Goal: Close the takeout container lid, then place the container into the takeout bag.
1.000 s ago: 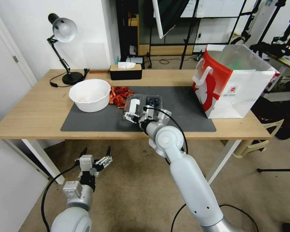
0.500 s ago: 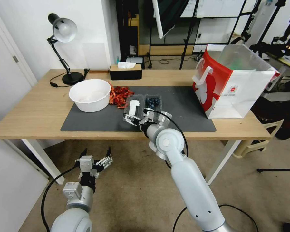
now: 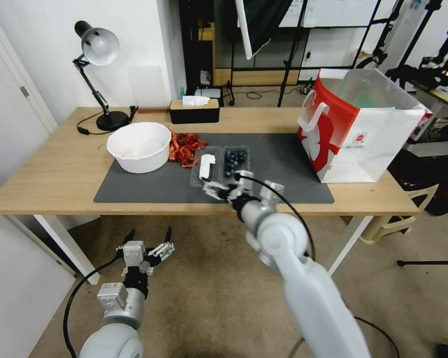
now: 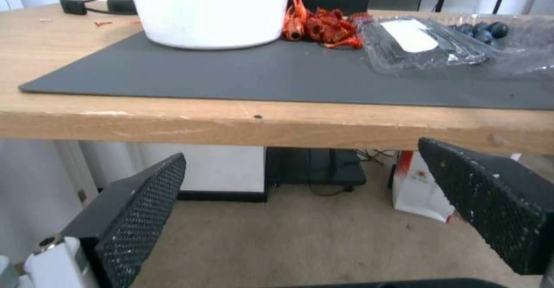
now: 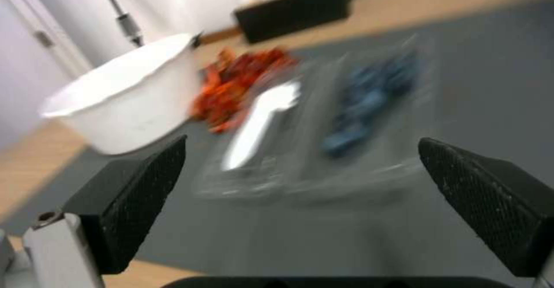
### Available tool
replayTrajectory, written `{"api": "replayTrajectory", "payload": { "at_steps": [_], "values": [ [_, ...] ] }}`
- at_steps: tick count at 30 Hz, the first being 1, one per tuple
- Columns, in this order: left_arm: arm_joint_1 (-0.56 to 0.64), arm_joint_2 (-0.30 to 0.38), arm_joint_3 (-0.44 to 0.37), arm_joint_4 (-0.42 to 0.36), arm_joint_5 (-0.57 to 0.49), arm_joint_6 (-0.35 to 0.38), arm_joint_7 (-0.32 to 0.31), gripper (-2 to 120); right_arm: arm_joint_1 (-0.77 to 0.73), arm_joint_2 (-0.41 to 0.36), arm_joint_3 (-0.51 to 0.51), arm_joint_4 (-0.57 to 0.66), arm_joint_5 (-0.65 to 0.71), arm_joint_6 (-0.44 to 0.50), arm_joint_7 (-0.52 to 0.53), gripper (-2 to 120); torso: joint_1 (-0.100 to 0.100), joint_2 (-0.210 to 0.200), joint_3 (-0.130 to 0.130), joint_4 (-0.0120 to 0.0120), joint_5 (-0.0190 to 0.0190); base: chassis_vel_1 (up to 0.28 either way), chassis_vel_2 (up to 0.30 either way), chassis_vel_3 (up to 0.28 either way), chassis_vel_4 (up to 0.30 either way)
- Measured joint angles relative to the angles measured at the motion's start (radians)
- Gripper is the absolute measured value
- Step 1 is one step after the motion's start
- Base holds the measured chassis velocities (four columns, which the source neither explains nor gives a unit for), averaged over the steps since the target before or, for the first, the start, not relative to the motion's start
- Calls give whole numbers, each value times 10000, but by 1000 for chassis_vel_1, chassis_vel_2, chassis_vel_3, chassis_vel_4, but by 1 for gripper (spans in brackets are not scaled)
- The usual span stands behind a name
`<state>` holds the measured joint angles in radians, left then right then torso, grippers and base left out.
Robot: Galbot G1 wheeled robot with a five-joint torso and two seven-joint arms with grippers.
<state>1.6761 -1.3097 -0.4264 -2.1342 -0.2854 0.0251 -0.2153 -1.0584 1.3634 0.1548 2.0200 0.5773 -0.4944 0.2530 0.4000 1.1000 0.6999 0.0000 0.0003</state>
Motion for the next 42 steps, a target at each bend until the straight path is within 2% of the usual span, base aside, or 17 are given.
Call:
{"api": "replayTrajectory", "payload": {
  "at_steps": [1,6,9,11,14,15,16,18,21,26,32,35,37,38,40,41,42],
  "values": [
    [-1,2,16,0,-2,-7,5,100,-356,-199,188,219,-532,279,-260,100,0,0,0,-1,0,0,0,0,0],
    [-18,8,82,0,-7,-19,17,100,-1428,-605,639,779,-1355,844,-550,100,-1,0,-1,-2,-3,0,0,0,0],
    [-42,27,150,8,-31,-37,31,100,-2674,-938,1114,1160,-2520,1859,-764,100,-2,0,-1,0,-2,0,0,0,0],
    [-47,27,170,17,-36,-43,33,100,-3013,-986,1209,1227,-2846,2212,-755,100,-2,0,-1,-1,-4,0,0,0,0],
    [-83,50,226,52,-96,-48,82,100,-4051,-874,1354,1285,-3871,3364,-582,100,-2,1,0,-1,-3,0,0,0,0],
    [-83,50,226,52,-96,-48,82,100,-4051,-874,1354,1285,-3871,3364,-582,100,-2,1,0,-1,-3,0,0,0,0],
    [-104,62,260,68,-113,-48,95,100,-4408,-746,1368,1213,-4305,3931,-492,100,-2,1,0,-1,-3,0,0,0,0],
    [-118,64,277,79,-117,-48,97,100,-4581,-668,1371,1129,-4560,4240,-454,100,-2,1,0,-1,-4,0,0,0,0],
    [-181,75,353,116,-125,-34,102,100,-5021,-376,1369,740,-5276,5321,-388,100,-2,1,0,-1,-3,0,0,0,0],
    [-265,127,419,131,-296,21,72,100,-5252,-71,1229,520,-5508,5669,-350,100,-2,0,0,0,-4,0,0,0,0],
    [-437,228,452,147,-633,52,-37,100,-5275,14,1190,503,-5486,5653,-347,100,0,-1,0,1,-4,0,0,0,0],
    [-743,386,663,-102,-2274,342,-784,100,-5334,-11,1191,585,-5223,5552,-378,100,0,-1,0,0,-3,0,0,0,0],
    [-830,420,690,-175,-2671,407,-900,100,-5353,-26,1193,623,-5147,5518,-385,100,0,-1,0,1,-2,0,0,0,0],
    [-1023,506,719,-378,-3538,646,-1070,100,-5377,-54,1212,693,-5053,5455,-391,100,0,-1,1,0,-4,0,0,0,0],
    [-1115,541,724,-479,-3966,734,-1140,100,-5383,-61,1221,711,-5038,5445,-392,100,1,-1,1,0,-3,0,0,0,0],
    [-1293,605,729,-684,-4811,898,-1272,100,-5400,-86,1243,748,-5008,5417,-392,100,0,-1,0,0,-3,0,0,0,0],
    [-1357,627,734,-751,-5089,941,-1312,100,-5405,-93,1249,756,-5002,5412,-392,100,1,-1,0,0,-3,0,0,0,0]
  ]
}}
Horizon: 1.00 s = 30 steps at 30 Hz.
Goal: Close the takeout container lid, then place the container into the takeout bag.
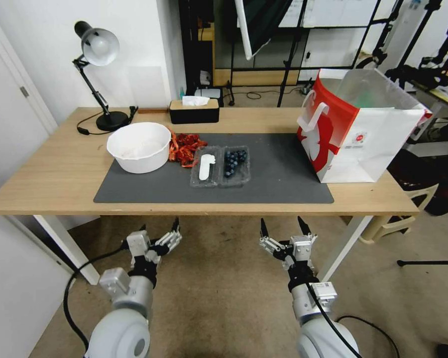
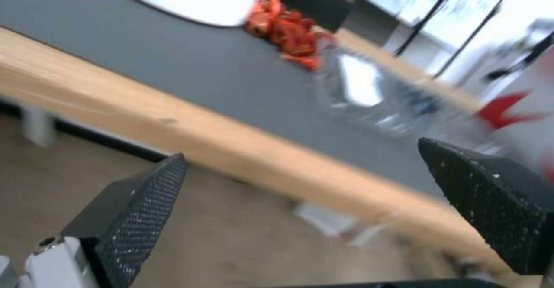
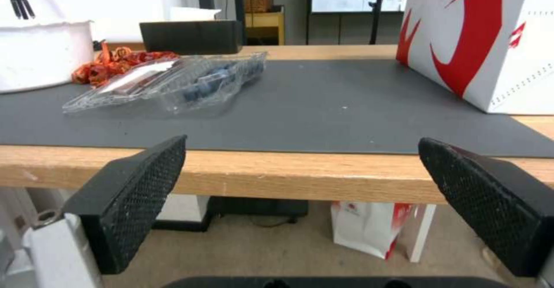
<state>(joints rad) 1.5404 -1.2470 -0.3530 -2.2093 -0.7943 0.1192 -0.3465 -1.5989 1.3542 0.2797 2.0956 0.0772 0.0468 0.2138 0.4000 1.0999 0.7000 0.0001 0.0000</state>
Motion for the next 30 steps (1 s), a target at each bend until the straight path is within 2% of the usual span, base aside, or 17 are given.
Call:
{"api": "replayTrajectory", "payload": {
  "at_steps": [2,3,6,7,9,10,15,18,19,22,23,26,30],
  "values": [
    [-417,104,37,-475,-2179,212,-247,100,-12,-74,-2,29,109,-66,0,100,0,0,0,-4,-1,0,0,0,0],
    [-417,104,37,-475,-2179,212,-247,100,-12,-74,-2,29,109,-66,0,100,0,0,0,-4,-1,0,0,0,0],
    [-666,23,64,-1030,-4350,383,-800,100,204,-247,-162,-5,283,-196,-25,100,0,0,0,5,2,0,0,0,0],
    [-666,23,64,-1030,-4350,383,-800,100,204,-247,-162,-5,283,-196,-25,100,0,0,0,5,2,0,0,0,0],
    [-1215,-80,202,-1206,-5541,339,-1540,100,222,-315,-197,-8,321,-225,-56,100,0,0,0,2,0,0,0,0,0],
    [-1592,-151,254,-1202,-6104,251,-1919,100,221,-356,-200,-5,345,-233,-64,100,0,0,0,-7,-2,0,0,0,0],
    [-2185,-263,286,-927,-6575,41,-2361,100,291,-527,-295,-15,489,-273,-127,100,0,0,1,2,1,0,0,0,0],
    [-2991,-279,371,-423,-7190,472,-2968,100,196,-637,-305,22,719,-396,-219,100,0,0,1,-1,-1,0,0,0,0],
    [-2991,-279,371,-423,-7190,472,-2968,100,196,-637,-305,22,719,-396,-219,100,0,0,1,-1,-1,0,0,0,0],
    [-3930,-399,657,431,-7271,534,-3136,100,121,-654,-284,40,713,-410,-243,100,0,0,1,-1,0,0,0,0,0],
    [-3930,-399,657,431,-7271,534,-3136,100,121,-654,-284,40,713,-410,-243,100,0,0,1,-1,0,0,0,0,0],
    [-4824,-570,1050,1289,-7271,321,-3141,100,67,-566,-293,21,683,-434,-240,100,1,0,1,-1,0,0,0,0,0],
    [-5198,-656,1231,1651,-7267,248,-3146,100,29,-514,-292,9,641,-435,-237,100,0,0,1,-3,0,0,0,0,0]
  ]
}}
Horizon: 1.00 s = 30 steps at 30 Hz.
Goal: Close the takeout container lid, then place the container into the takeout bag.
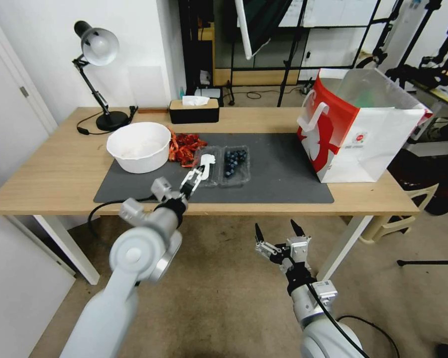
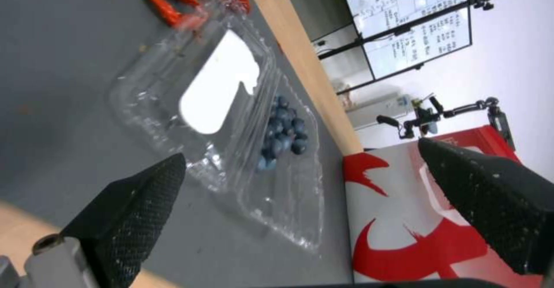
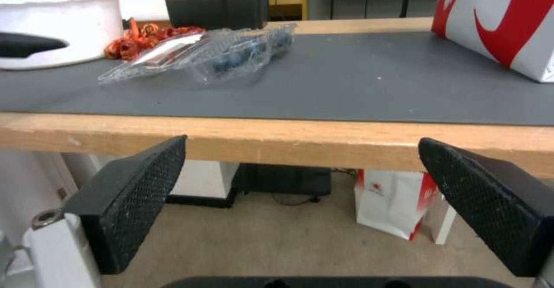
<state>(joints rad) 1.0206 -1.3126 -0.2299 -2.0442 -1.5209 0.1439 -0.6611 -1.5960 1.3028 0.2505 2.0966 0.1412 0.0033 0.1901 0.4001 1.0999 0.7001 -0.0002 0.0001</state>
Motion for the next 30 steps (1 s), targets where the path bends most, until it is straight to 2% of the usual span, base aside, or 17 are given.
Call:
{"api": "replayTrajectory", "payload": {
  "at_steps": [6,10,30],
  "values": [
    [-405,-259,362,341,68,30,-627,100,-34,93,50,-61,-105,-1,29,100,0,1,0,2,0,0,0,0,0],
    [-567,-308,542,525,91,55,-802,100,-38,174,52,-69,-158,-2,41,100,0,2,0,2,0,0,0,0,0],
    [-1091,-616,1010,1394,209,142,-885,100,-97,148,141,-106,-185,1,87,100,0,2,-1,2,0,0,0,0,0]
  ]
}}
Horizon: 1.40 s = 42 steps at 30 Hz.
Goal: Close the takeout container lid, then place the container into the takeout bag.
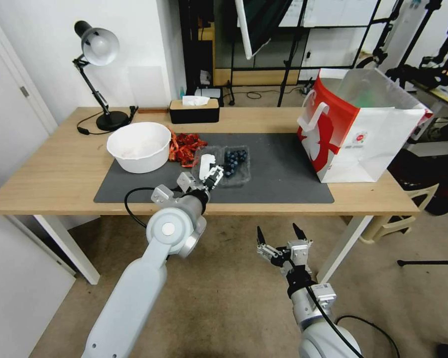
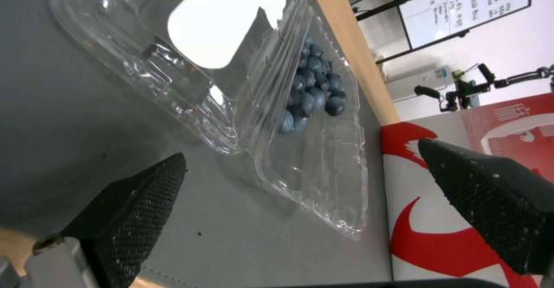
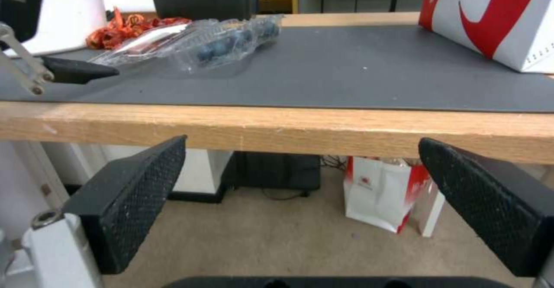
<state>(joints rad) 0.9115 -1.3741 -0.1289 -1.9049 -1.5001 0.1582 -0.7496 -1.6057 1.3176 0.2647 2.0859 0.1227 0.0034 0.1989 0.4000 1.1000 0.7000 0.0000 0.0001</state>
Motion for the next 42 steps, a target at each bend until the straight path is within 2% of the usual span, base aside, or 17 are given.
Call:
{"api": "replayTrajectory", "payload": {
  "at_steps": [13,35,39,42],
  "values": [
    [-205,-155,89,524,152,-102,103,100,-69,13,20,-81,15,95,-3,100,0,0,-2,-1,0,0,0,0,0],
    [-310,-118,-161,703,108,-395,183,100,-178,125,-38,-196,-45,189,-42,100,0,-1,0,1,-1,0,0,0,0],
    [-329,-137,-198,736,91,-601,442,100,-192,150,-35,-196,-52,198,-51,100,0,0,1,1,-1,0,0,0,0],
    [-255,-129,-201,731,106,-800,1041,100,-204,179,-33,-224,-72,226,-65,100,1,-1,0,0,-1,0,0,0,0]
  ]
}}
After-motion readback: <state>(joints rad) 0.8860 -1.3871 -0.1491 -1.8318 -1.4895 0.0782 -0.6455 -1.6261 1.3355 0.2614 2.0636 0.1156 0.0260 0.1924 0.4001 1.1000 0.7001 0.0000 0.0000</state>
